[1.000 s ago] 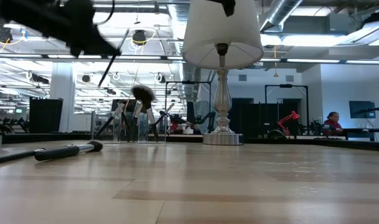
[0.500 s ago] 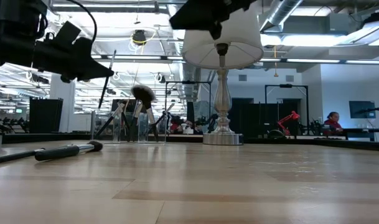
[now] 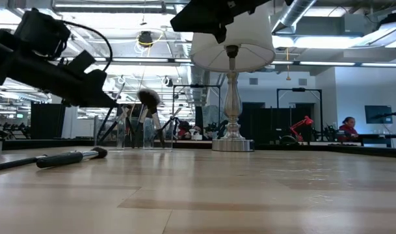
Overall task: Put items in baskets/containers
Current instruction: Put the black eyeshadow brush into the transparent organizer
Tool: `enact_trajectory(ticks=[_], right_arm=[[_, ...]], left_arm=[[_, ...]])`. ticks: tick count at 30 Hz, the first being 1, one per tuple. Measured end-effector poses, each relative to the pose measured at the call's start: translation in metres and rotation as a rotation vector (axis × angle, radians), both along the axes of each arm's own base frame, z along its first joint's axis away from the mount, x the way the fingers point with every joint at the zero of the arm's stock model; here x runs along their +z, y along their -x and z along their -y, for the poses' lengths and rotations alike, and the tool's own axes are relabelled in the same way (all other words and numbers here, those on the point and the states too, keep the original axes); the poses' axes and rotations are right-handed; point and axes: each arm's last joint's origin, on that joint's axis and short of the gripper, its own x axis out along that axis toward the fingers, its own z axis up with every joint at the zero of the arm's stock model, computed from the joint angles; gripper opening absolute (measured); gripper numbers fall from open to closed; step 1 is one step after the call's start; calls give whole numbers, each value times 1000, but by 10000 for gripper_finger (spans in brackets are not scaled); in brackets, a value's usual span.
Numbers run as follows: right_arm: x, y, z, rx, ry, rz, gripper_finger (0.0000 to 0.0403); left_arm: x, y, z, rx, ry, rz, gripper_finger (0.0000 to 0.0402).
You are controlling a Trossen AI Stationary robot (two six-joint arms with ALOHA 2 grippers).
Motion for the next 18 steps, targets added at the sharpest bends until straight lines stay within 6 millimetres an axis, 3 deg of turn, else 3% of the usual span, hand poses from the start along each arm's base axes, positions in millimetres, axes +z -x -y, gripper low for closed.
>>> enact_trajectory(ticks=[8, 18], right_arm=[[0, 0, -1, 3, 2, -2, 61], [-3, -1, -1, -51, -122, -7, 61]], left_arm=[[-1, -2, 0, 6, 19, 17, 79], [21, -2, 14, -97, -29, 185, 90]])
